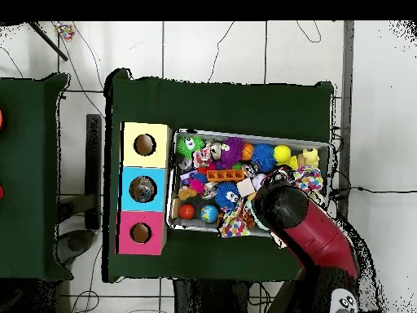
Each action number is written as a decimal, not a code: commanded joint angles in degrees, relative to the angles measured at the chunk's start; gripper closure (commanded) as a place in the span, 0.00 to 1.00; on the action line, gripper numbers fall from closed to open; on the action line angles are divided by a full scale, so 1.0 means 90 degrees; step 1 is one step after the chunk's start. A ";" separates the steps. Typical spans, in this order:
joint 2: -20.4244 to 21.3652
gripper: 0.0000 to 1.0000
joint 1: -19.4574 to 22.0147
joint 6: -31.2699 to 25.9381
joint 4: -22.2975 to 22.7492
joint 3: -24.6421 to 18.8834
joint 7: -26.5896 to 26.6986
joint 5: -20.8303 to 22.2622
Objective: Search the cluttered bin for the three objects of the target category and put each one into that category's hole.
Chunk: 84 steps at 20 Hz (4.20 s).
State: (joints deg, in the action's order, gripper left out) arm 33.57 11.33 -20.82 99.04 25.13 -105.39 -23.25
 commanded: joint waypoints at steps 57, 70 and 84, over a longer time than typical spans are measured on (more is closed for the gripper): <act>-0.1661 0.00 0.0666 0.1380 -0.0400 -0.1121 -0.1332 -0.0190; -0.1726 0.00 0.0522 0.1798 -0.0204 -0.1183 -0.1548 -0.0262; -0.1493 0.00 0.0492 0.1902 0.0110 -0.1223 -0.1572 -0.0301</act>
State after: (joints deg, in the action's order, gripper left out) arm 19.93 16.14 -6.63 96.10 22.11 -105.39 -24.38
